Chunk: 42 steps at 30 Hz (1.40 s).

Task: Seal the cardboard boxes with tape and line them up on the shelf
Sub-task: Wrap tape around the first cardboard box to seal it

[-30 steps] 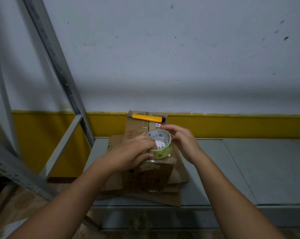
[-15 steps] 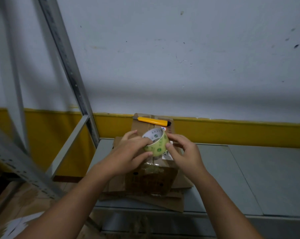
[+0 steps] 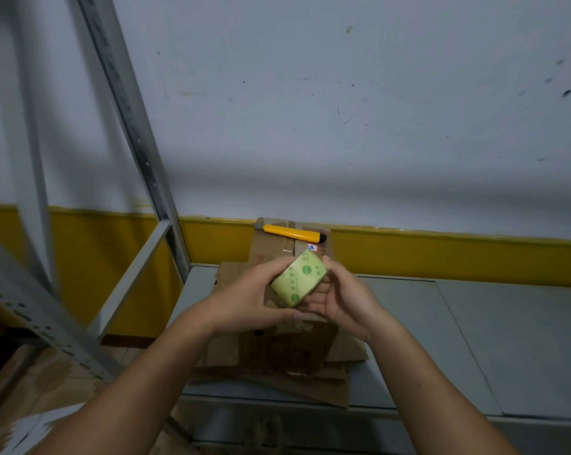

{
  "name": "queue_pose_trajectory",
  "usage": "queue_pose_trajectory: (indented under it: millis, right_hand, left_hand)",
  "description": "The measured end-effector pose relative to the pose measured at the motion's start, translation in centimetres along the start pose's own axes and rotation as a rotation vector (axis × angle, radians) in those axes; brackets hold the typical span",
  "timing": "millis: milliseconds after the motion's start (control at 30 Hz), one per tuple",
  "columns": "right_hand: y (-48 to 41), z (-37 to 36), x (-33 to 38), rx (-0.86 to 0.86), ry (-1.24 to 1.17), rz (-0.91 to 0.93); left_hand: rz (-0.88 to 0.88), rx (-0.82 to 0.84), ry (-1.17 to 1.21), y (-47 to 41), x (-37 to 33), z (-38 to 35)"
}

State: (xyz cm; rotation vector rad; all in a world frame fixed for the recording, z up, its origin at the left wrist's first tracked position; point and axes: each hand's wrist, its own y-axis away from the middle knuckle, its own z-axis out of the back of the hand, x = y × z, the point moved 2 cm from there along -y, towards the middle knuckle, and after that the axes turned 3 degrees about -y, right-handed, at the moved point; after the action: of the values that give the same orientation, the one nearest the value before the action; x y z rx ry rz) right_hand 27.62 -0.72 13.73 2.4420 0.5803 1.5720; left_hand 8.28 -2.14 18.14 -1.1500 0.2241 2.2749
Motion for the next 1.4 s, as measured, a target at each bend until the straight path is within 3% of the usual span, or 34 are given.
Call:
queue_pose_trajectory:
  millis: [100, 200, 433, 600, 733, 1000, 1200, 1400]
  right_hand:
    - [-0.2, -0.2, -0.3, -0.092, 0.088, 0.073]
    - [0.3, -0.2, 0.6, -0.226, 0.408, 0.356]
    - [1.3, -0.2, 0.5, -0.118, 1.016, 0.794]
    - [1.9, -0.9, 0.3, -0.201, 1.166, 1.049]
    - [1.7, -0.9, 0.0, -0.259, 1.165, 1.138]
    - [2.4, -0.7, 0.0, -0.23, 1.099, 1.13]
    - [1.7, -1.3, 0.8, -0.267, 0.951, 0.832]
    - [1.4, 0.1, 2.1, -0.25, 0.724, 0.644]
  left_hand:
    - [0.026, -0.001, 0.007, -0.2, 0.3, -0.3]
    - [0.071, 0.033, -0.014, -0.2, 0.4, -0.5]
    - [0.084, 0.009, -0.008, -0.7, 0.2, 0.0]
    - [0.092, -0.034, 0.002, -1.2, 0.1, -0.2]
    - [0.071, -0.061, 0.02, -1.5, 0.3, -0.5]
    - [0.121, -0.08, -0.021, -2.1, 1.3, -0.5]
    - [0.102, -0.085, -0.095, -2.2, 0.9, -0.7]
    - [0.015, -0.037, 0.064, -0.8, 2.1, -0.4]
